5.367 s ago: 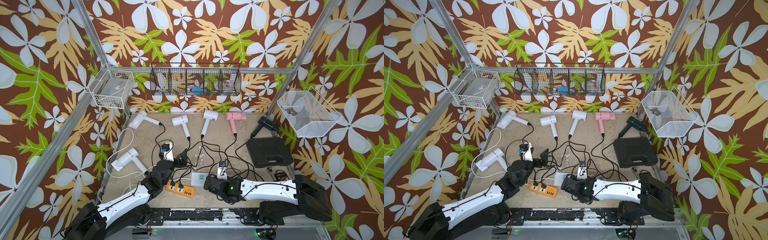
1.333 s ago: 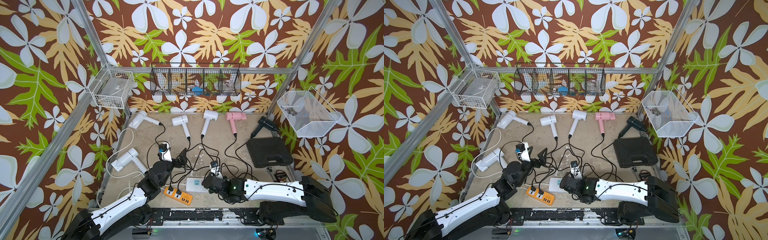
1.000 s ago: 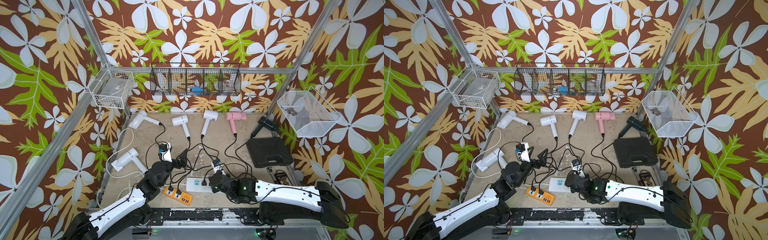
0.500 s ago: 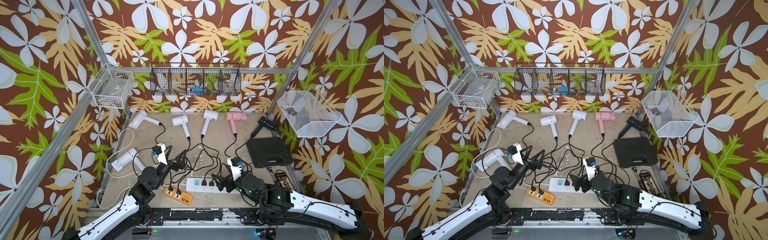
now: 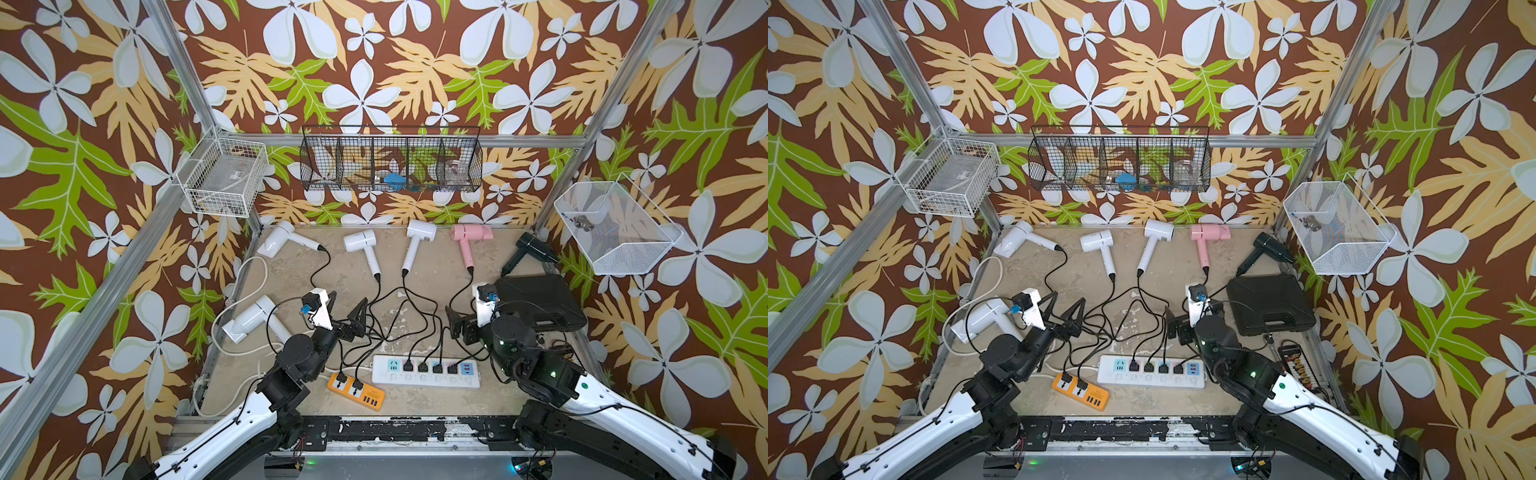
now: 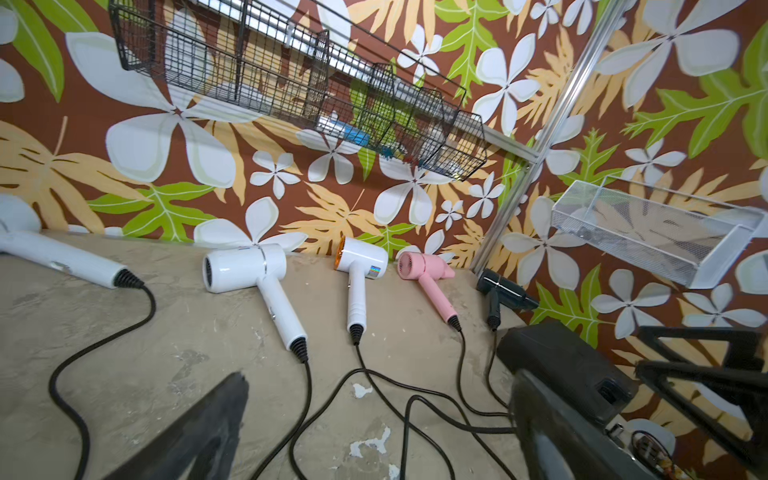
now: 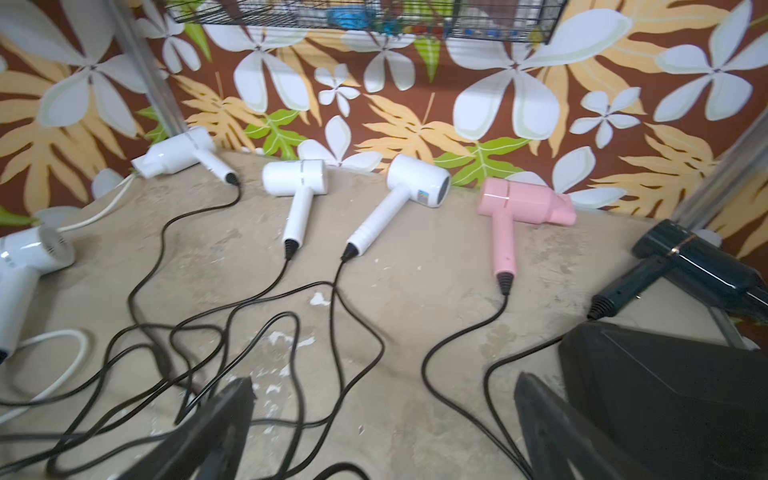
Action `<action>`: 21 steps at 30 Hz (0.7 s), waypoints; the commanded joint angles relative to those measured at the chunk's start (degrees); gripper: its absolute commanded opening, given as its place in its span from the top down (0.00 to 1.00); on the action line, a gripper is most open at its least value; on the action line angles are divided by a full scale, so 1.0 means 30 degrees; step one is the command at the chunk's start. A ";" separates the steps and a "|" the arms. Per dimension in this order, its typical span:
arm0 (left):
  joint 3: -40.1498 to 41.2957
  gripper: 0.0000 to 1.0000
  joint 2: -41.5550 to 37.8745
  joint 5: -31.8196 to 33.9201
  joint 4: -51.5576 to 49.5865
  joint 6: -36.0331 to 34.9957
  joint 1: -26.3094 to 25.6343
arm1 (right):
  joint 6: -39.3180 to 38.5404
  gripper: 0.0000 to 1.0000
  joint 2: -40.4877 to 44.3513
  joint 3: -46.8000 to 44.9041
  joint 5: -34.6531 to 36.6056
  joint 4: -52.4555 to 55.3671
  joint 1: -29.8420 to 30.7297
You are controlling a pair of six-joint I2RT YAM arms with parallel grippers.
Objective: Charge the blow dryers
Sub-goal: Reset both arms
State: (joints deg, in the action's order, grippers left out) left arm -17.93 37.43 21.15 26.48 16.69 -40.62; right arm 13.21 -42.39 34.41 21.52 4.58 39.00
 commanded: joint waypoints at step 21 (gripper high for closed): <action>0.0463 0.00 0.4533 -0.1926 0.0527 0.0299 1.0266 | -0.0170 0.00 0.2287 -0.9692 -0.5991 -1.4363 -1.3683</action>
State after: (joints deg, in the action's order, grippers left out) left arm -16.82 49.45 19.94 24.71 16.43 -13.30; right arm 14.02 -34.50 6.04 1.80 -33.12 -1.98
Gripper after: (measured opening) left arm 0.997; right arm 0.996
